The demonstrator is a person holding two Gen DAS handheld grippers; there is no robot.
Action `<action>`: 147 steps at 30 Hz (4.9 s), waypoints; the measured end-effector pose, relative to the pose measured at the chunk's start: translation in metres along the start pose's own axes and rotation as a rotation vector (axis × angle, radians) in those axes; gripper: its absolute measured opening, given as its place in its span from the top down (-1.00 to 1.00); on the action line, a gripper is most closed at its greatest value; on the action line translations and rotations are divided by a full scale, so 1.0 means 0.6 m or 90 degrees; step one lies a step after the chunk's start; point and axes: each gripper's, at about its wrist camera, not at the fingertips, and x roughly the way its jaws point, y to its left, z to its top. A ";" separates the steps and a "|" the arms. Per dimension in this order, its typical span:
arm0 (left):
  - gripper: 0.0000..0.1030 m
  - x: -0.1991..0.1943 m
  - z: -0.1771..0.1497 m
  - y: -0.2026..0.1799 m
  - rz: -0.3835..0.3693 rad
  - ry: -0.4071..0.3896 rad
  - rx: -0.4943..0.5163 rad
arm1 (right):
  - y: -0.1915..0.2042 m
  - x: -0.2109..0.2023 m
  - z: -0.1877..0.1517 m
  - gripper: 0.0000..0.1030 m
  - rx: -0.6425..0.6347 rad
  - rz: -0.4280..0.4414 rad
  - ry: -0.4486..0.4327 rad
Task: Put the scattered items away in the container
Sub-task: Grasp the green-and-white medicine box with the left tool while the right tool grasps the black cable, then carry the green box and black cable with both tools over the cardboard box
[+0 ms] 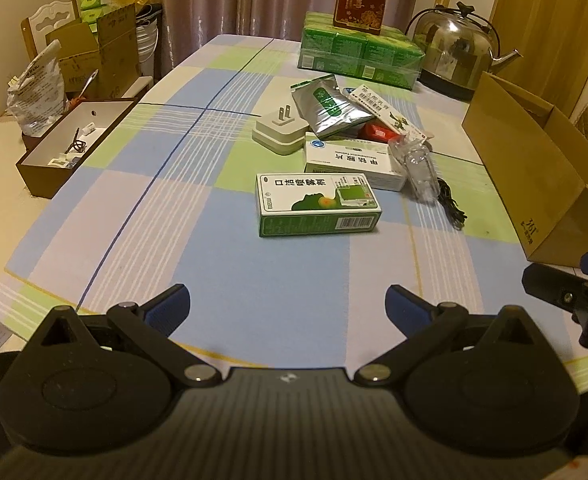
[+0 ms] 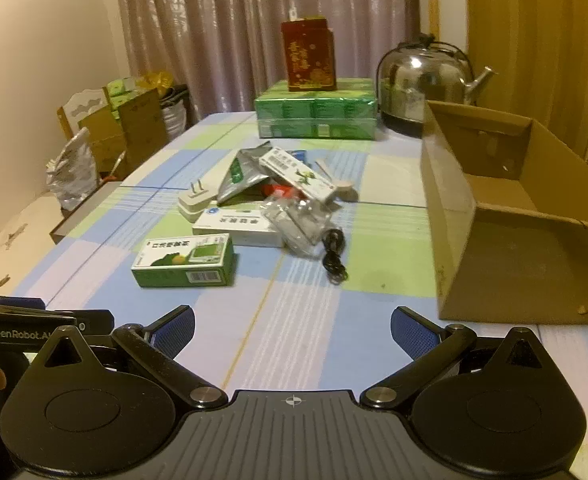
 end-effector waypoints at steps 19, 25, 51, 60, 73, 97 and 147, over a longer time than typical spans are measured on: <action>-0.98 0.049 0.074 0.025 -0.029 -0.026 0.118 | -0.025 0.115 0.051 -0.96 -0.096 0.017 0.018; -0.98 0.091 0.103 0.015 -0.046 -0.030 0.235 | -0.034 0.158 0.061 -0.96 -0.080 0.012 0.029; -0.39 0.264 0.140 -0.003 -0.186 0.078 0.481 | -0.074 0.274 0.060 -0.38 -0.042 -0.005 0.093; -0.05 0.215 0.110 -0.029 -0.188 0.111 0.404 | -0.080 0.288 0.072 0.51 -0.029 -0.016 0.104; -0.17 0.207 0.101 -0.064 -0.141 0.097 0.320 | -0.076 0.248 0.040 0.65 -0.049 -0.027 0.103; 0.02 0.212 0.112 -0.070 -0.111 0.101 0.264 | -0.074 0.241 0.042 0.77 -0.047 -0.019 0.093; 0.01 0.058 0.277 -0.365 -0.253 -0.098 0.335 | -0.259 -0.041 0.190 0.77 0.018 -0.184 -0.153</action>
